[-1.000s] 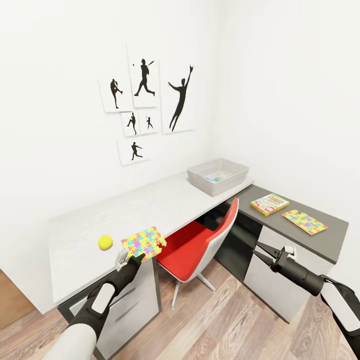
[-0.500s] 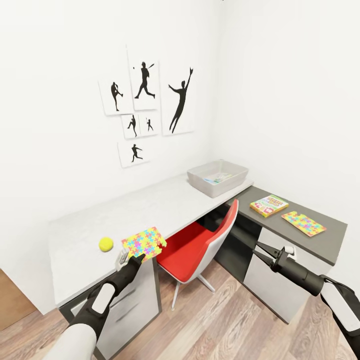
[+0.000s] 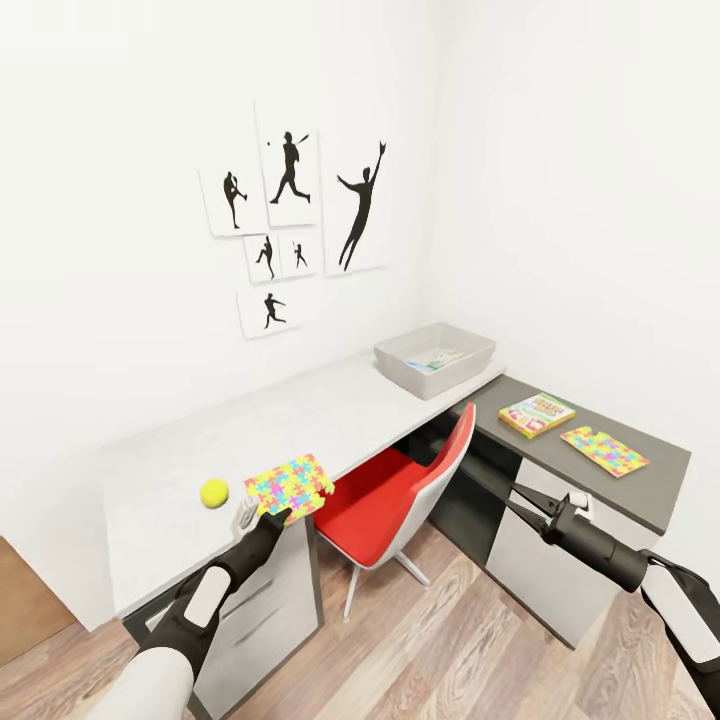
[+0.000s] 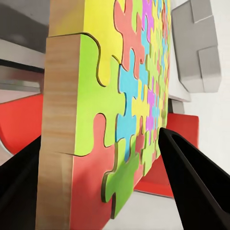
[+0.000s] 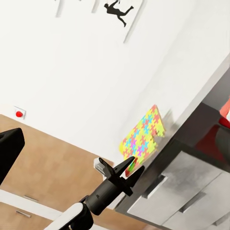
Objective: Put all the toys in the child's room - the three board games (two on the bed and one on the table), the two jigsaw puzzles on the table, and the tennis ball on the table - inside the toy box on the table in the child's room.
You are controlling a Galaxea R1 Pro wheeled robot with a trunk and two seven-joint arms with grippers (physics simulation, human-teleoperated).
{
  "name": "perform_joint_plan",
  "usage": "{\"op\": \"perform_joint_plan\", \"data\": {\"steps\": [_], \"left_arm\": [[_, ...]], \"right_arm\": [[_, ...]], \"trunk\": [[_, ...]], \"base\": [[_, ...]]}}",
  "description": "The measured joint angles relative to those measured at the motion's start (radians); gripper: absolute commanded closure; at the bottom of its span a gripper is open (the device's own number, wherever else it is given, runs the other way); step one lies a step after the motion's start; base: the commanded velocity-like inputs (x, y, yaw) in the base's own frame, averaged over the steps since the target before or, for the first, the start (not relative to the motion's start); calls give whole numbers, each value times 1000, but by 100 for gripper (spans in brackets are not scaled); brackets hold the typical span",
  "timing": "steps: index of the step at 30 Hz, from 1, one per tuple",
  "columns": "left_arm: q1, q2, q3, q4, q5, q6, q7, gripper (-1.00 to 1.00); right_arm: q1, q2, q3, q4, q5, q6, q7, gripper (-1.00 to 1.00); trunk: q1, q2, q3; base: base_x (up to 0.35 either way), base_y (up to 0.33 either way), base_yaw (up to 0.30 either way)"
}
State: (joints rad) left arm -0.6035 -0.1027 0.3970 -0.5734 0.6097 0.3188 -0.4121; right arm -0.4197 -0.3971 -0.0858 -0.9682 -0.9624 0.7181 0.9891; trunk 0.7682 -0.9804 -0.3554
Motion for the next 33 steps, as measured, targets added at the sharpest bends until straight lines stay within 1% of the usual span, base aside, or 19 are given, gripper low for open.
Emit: {"op": "perform_joint_plan", "data": {"steps": [6,8,9,12,13,15,19,21,22,25,28,33], "left_arm": [[0,0,-7,-1,-2,15,-1,100],[0,0,-18,-3,-3,31,-2,100],[0,0,-29,-4,-4,47,-2,100],[0,1,-63,-11,-4,113,-2,100],[0,1,-67,-13,-4,125,-2,100],[0,1,-77,-16,-4,190,-2,100],[-1,0,-81,-21,-1,259,-2,100],[-1,0,-81,-49,3,317,-2,100],[-1,-1,-81,-61,3,334,-2,100],[-2,-1,-96,-138,9,432,-1,100],[0,0,-107,-184,11,487,-1,100],[0,0,-115,-207,10,527,0,100]], "right_arm": [[0,0,0,0,0,0,0,-100],[0,0,0,0,0,0,0,-100],[0,0,0,0,0,0,0,-100],[0,0,0,0,0,0,0,-100],[0,0,0,0,0,0,0,-100],[0,0,0,0,0,0,0,-100],[0,0,0,0,0,0,0,-100],[0,0,0,0,0,0,0,-100],[0,0,0,0,0,0,0,-100],[0,0,0,0,0,0,0,-100],[0,0,0,0,0,0,0,-100],[0,0,0,0,0,0,0,-100]], "trunk": [[-23,42,19],[-31,56,25],[-35,63,28],[-46,84,38],[-50,91,41],[-58,105,47],[-73,133,60],[-81,147,66],[-84,154,69],[-96,175,79],[-107,196,88],[-127,231,104]], "base": [[0,0,0],[0,0,0],[0,0,0],[0,0,0],[0,0,0],[0,0,0],[0,0,0],[0,0,0],[0,0,0],[0,0,0],[0,0,0],[0,0,0]]}}
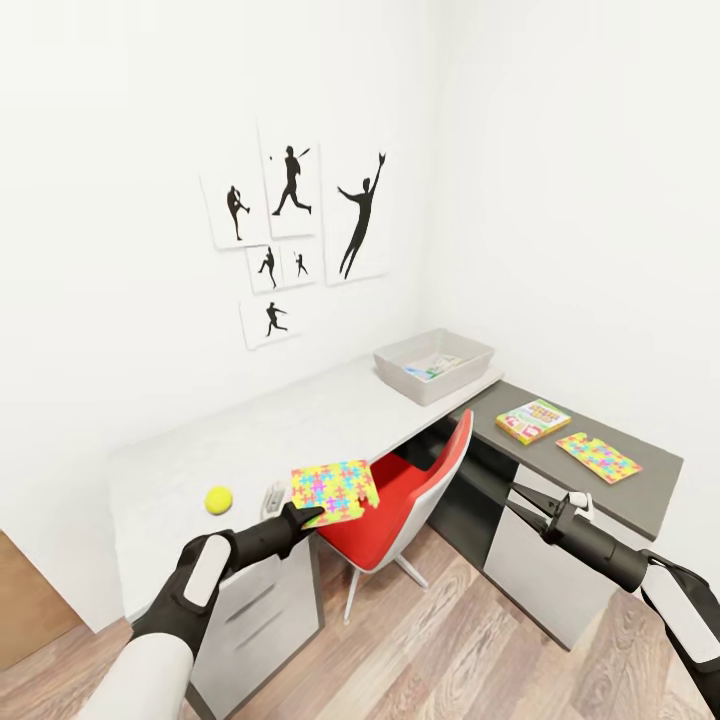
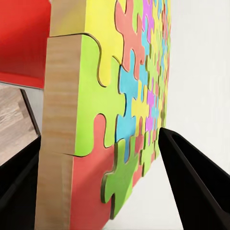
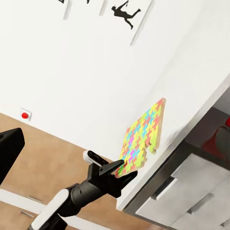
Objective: Put all the toys in the child's room - the three board games (two on the bed and one on the table), the two jigsaw puzzles on the table, and the tennis ball on the table - inside the toy box on the table in the child's room.
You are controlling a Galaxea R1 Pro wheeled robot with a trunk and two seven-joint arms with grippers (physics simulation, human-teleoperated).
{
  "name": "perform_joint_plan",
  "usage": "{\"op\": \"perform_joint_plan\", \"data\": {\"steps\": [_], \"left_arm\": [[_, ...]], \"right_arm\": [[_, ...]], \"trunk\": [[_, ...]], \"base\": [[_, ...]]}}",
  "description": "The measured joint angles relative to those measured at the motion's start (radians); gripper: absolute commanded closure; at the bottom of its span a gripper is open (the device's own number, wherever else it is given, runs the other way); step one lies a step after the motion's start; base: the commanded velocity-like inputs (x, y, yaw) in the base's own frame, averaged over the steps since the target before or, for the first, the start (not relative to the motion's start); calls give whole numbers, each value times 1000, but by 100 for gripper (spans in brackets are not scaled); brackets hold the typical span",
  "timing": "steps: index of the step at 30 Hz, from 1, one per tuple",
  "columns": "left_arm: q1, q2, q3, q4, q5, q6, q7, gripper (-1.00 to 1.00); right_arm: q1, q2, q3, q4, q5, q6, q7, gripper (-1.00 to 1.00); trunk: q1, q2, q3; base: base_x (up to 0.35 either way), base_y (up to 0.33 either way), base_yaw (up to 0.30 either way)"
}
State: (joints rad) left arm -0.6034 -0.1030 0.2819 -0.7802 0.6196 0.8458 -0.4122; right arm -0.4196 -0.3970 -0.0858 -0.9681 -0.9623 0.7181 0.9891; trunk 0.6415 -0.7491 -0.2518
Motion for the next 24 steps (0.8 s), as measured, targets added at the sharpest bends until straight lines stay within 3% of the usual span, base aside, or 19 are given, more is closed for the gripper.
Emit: {"op": "perform_joint_plan", "data": {"steps": [17,24], "left_arm": [[0,0,-1,-5,3,67,0,100],[0,7,-1,-5,5,116,0,100]], "right_arm": [[0,-1,-1,0,0,-8,2,-100],[0,16,-7,0,-1,-8,3,-100]], "trunk": [[-65,119,53],[-92,168,75]], "base": [[0,0,0],[0,0,0]]}}
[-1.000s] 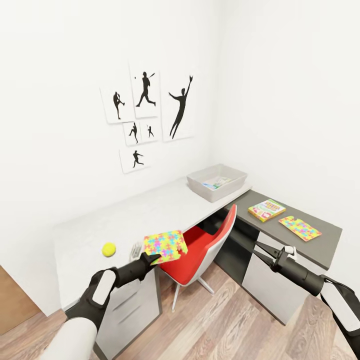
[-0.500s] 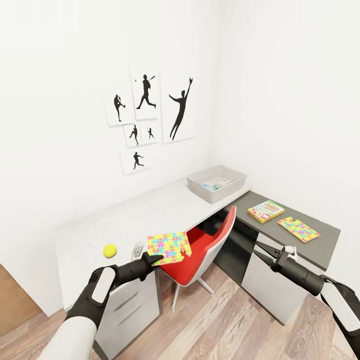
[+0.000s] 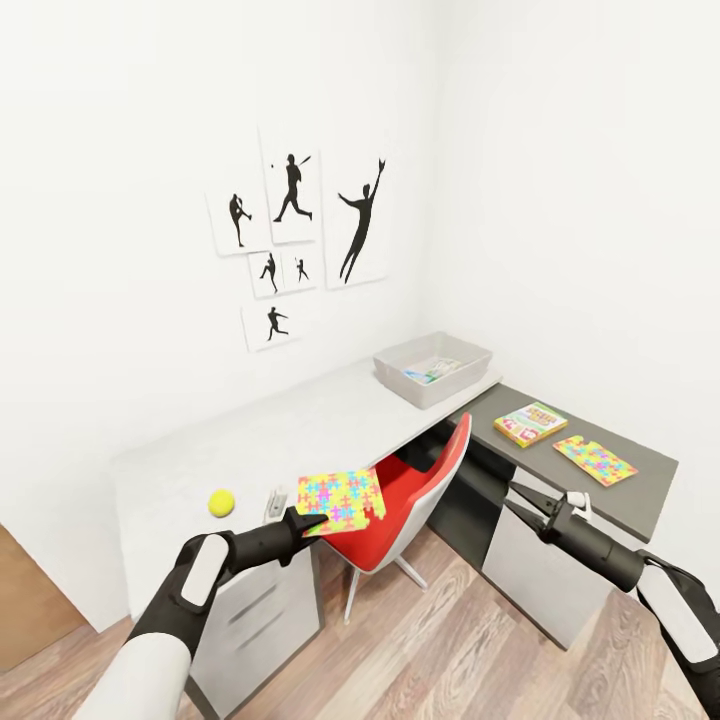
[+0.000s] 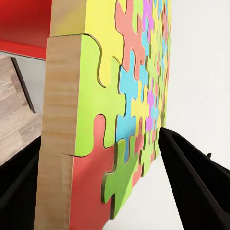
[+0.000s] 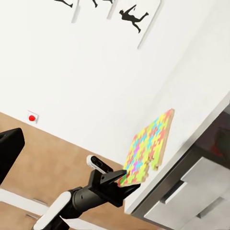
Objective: Put all the toys in the child's room - the three board games (two on the bed and one on the table), the two jigsaw puzzles on the table, and the tennis ball on the table - inside the toy box on the table in the child's room.
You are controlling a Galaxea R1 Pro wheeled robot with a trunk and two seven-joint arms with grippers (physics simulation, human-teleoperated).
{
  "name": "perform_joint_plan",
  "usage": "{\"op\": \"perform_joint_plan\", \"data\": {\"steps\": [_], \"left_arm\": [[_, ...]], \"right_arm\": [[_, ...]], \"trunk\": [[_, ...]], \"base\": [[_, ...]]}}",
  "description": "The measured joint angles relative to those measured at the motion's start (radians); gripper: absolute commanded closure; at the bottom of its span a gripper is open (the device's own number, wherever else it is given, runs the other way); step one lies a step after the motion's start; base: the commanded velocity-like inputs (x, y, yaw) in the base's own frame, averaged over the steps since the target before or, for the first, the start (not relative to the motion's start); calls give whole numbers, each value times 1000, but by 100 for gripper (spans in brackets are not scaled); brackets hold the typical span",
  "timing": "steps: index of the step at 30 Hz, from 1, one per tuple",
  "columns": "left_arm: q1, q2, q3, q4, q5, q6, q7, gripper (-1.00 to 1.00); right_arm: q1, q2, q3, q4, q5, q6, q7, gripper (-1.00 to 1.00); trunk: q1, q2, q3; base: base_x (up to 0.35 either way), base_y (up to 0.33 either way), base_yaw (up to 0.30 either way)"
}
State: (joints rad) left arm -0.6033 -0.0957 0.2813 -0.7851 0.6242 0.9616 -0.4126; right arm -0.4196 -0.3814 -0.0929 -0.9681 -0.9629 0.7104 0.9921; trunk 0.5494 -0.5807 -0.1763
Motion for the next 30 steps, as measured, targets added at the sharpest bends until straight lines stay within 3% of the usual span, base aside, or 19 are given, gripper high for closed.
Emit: {"op": "perform_joint_plan", "data": {"steps": [10,18,26,30], "left_arm": [[0,3,0,0,1,25,0,100],[0,3,-1,0,1,29,0,100],[0,3,-2,0,1,28,0,100],[0,3,-2,-1,0,28,0,100]], "right_arm": [[0,7,-60,-1,-1,4,3,-100],[0,7,-62,1,-1,0,7,-100],[0,7,-62,1,-1,0,7,-100],[0,7,-62,1,-1,0,7,-100]], "trunk": [[-38,70,31],[-69,126,57],[-100,183,88],[-100,183,92]], "base": [[0,0,0],[0,0,-8],[0,0,-175],[0,0,-220]]}}
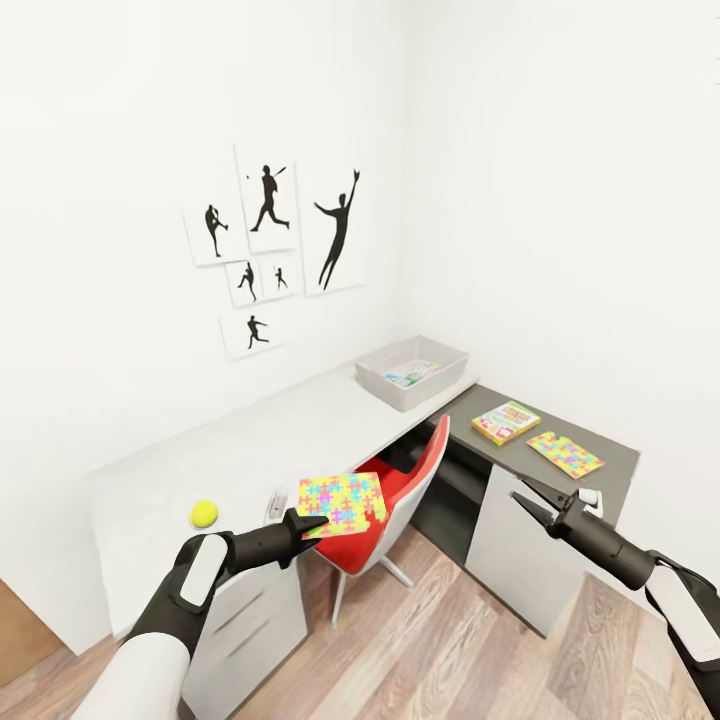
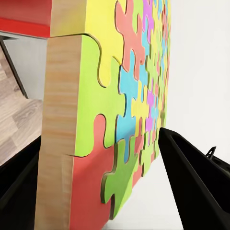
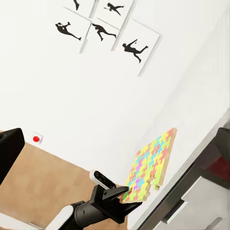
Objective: Put all the toys in the child's room - the three board games (two on the bed and one on the table), the two jigsaw puzzles on the table, and the tennis ball on the table - inside the toy box on the table in the child's room.
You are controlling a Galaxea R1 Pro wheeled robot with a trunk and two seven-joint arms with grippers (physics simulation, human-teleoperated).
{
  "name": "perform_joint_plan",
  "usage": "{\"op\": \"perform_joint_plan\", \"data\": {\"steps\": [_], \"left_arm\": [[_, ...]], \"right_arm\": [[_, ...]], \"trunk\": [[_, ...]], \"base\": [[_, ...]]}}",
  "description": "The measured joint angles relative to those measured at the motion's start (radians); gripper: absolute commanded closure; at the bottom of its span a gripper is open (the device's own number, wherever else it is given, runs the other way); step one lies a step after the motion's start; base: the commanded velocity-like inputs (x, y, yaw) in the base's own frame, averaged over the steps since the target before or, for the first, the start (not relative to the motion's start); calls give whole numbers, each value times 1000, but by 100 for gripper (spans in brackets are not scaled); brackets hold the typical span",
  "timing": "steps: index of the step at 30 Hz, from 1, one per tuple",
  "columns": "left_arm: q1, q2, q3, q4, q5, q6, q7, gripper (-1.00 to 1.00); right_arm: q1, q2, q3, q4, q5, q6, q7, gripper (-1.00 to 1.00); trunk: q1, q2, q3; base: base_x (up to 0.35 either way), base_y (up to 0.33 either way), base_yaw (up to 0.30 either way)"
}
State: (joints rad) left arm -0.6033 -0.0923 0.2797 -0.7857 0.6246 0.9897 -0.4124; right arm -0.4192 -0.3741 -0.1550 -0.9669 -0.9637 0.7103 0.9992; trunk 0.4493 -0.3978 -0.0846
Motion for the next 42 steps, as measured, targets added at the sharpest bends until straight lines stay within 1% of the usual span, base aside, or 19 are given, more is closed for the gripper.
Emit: {"op": "perform_joint_plan", "data": {"steps": [6,12,15,16,18,19,21,25,28,32,42], "left_arm": [[0,-2,0,0,0,0,0,100],[0,0,0,-1,1,0,-7,100],[0,1,0,-7,2,1,-32,100],[0,1,-1,-14,5,2,-49,100],[0,2,-2,-29,3,3,-81,100],[0,2,-3,-32,0,2,-87,100],[0,2,-3,-38,-1,3,-98,100],[0,2,-5,-43,-1,2,-107,100],[0,2,-5,-43,-2,1,-108,100],[0,2,-4,-44,-2,1,-110,100],[0,2,-5,-44,-2,1,-111,100]], "right_arm": [[0,0,0,0,1,-1,0,-100],[0,0,1,-9,4,-4,-3,-100],[0,0,2,-11,5,-5,-3,-100],[0,0,2,-15,6,-6,-4,-100],[0,1,6,-40,10,-7,-7,-100],[0,1,7,-50,11,-6,-9,-100],[0,3,8,-71,12,-6,-22,-100],[0,23,8,-92,12,-1,-94,-100],[0,29,8,-96,11,1,-126,-100],[0,32,8,-94,6,-2,-137,-100],[1,32,4,-106,2,-3,-138,-100]], "trunk": [[0,0,6],[0,0,8],[0,0,9],[0,0,9],[0,0,9],[0,0,9],[0,0,9],[0,0,9],[0,0,9],[0,0,9],[0,0,9]], "base": [[0,0,-210],[0,0,-57],[0,0,-12],[0,0,-5],[0,0,-3],[0,0,-2],[0,0,-1],[0,0,0],[0,0,0],[0,0,0],[0,0,0]]}}
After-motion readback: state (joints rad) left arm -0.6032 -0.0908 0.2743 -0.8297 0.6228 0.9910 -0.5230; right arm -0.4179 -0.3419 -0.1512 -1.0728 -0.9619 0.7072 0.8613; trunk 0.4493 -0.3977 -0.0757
